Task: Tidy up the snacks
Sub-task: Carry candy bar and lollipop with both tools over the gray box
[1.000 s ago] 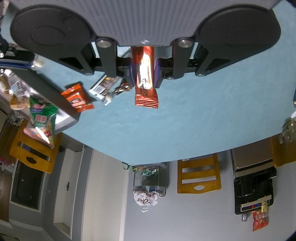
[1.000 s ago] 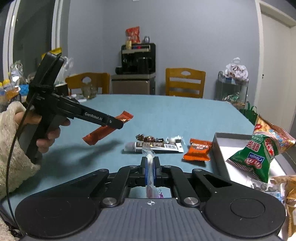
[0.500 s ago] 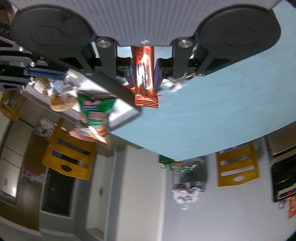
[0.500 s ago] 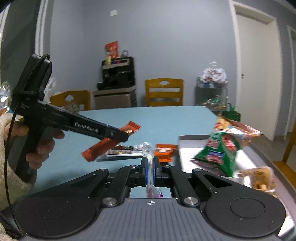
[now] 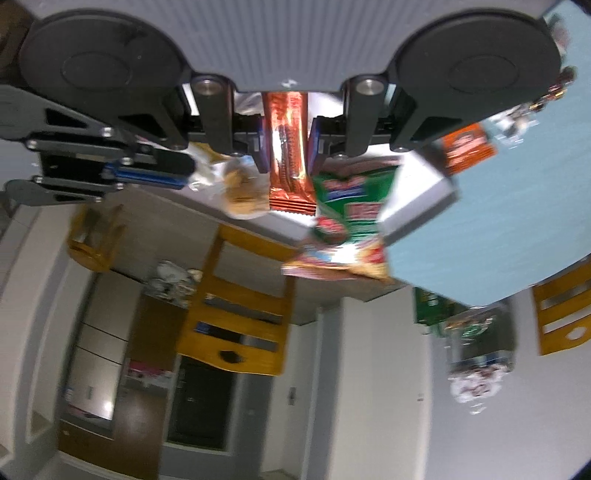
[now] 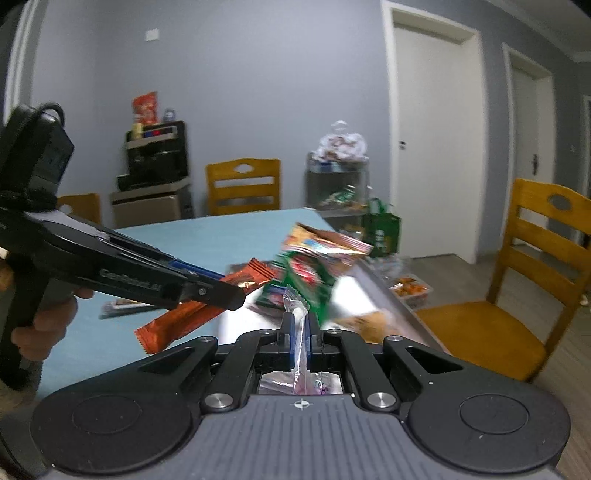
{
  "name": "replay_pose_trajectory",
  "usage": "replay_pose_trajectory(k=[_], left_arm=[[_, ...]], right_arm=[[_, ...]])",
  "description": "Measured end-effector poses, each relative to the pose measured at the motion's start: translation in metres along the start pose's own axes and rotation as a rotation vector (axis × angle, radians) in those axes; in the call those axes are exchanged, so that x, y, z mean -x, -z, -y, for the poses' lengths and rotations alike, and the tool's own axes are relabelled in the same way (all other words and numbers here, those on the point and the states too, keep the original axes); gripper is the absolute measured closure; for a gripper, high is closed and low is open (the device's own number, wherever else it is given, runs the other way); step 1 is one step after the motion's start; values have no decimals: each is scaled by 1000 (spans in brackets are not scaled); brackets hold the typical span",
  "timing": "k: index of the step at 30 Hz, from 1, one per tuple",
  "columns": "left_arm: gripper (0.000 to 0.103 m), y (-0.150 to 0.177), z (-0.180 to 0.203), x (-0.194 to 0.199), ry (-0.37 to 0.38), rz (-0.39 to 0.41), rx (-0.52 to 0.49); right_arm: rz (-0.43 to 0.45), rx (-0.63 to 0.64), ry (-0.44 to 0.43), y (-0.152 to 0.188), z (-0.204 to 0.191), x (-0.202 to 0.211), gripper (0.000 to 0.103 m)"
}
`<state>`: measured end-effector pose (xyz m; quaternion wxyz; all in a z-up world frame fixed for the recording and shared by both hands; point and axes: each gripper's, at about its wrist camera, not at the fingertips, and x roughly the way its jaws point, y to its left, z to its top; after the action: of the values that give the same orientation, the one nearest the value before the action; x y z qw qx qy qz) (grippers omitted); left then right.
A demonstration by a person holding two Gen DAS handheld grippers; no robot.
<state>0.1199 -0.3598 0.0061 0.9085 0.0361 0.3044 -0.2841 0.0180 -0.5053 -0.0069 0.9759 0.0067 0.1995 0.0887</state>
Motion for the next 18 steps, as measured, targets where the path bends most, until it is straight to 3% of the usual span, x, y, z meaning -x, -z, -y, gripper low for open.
replay_pose_trajectory(k=[10, 18], left_arm=[[85, 5, 39, -39, 79, -51, -48], [85, 14, 44, -58, 58, -76, -59]], right_arm=[[-26, -89, 66, 16, 27, -7, 95], [-51, -92, 90, 25, 31, -16, 95]])
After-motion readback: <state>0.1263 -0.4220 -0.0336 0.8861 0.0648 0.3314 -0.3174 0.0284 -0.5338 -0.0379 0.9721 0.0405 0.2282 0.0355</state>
